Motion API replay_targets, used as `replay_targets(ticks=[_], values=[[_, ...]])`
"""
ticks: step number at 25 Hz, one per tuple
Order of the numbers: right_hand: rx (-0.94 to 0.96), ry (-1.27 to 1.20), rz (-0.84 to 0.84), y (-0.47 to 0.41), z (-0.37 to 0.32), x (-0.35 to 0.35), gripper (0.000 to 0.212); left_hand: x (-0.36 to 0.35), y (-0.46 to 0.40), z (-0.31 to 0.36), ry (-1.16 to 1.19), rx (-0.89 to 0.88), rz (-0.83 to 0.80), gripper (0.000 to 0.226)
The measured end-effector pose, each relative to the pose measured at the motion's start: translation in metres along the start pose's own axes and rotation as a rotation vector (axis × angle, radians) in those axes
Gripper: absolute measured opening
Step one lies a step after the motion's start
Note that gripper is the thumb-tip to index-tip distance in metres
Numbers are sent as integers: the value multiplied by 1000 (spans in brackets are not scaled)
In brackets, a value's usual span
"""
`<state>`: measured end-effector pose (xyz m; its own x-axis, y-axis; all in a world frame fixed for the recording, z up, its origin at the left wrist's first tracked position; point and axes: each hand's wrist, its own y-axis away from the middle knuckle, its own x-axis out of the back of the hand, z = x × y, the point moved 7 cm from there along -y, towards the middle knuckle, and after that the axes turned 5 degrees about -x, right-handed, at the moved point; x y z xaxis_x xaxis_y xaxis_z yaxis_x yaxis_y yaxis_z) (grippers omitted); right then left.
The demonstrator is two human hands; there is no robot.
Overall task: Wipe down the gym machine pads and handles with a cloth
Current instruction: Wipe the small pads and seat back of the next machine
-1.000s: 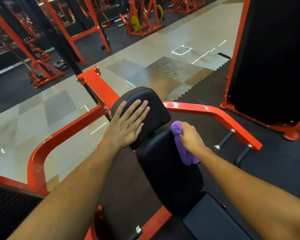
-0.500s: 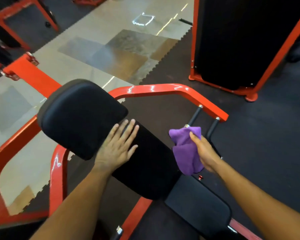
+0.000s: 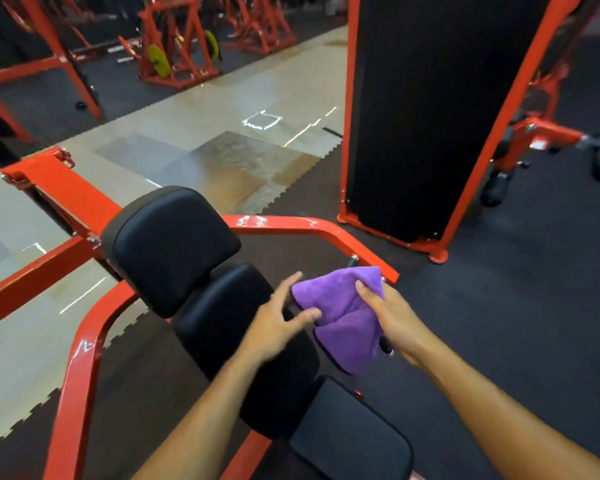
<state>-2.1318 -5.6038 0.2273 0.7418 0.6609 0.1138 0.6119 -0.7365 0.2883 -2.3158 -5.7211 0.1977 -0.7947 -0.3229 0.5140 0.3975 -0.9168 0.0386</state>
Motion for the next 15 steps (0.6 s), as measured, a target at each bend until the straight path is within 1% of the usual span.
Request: replay_targets(ticks=[1,2,3,4,7,9,11,13,15], values=[[40,17,-3,14,-9,3,21,-13,14,15,107,-45,10,65],[71,34,-2,27,-15,5,22,-20,25,26,212,-73,45,52],[101,48,4,39,-19,7,23,-22,34,34,317,-76,87,39],[130,56,15,52,-21,7,23,-22,41,40,408,-73,107,31],[161,69,66,87,-16,4,21,-18,63,60,617,-43,82,27],[177,88,73,105,-17,-4,22,-10,76,69,617,-24,97,27],[185,66,65,120,-17,-14,25,0,85,69,515,-67,162,23],[197,18,12,135,-20,-30,29,12,92,65,395,-117,252,22],[201,-24,-18,145,-18,-43,31,20,100,58,289,-83,312,21]])
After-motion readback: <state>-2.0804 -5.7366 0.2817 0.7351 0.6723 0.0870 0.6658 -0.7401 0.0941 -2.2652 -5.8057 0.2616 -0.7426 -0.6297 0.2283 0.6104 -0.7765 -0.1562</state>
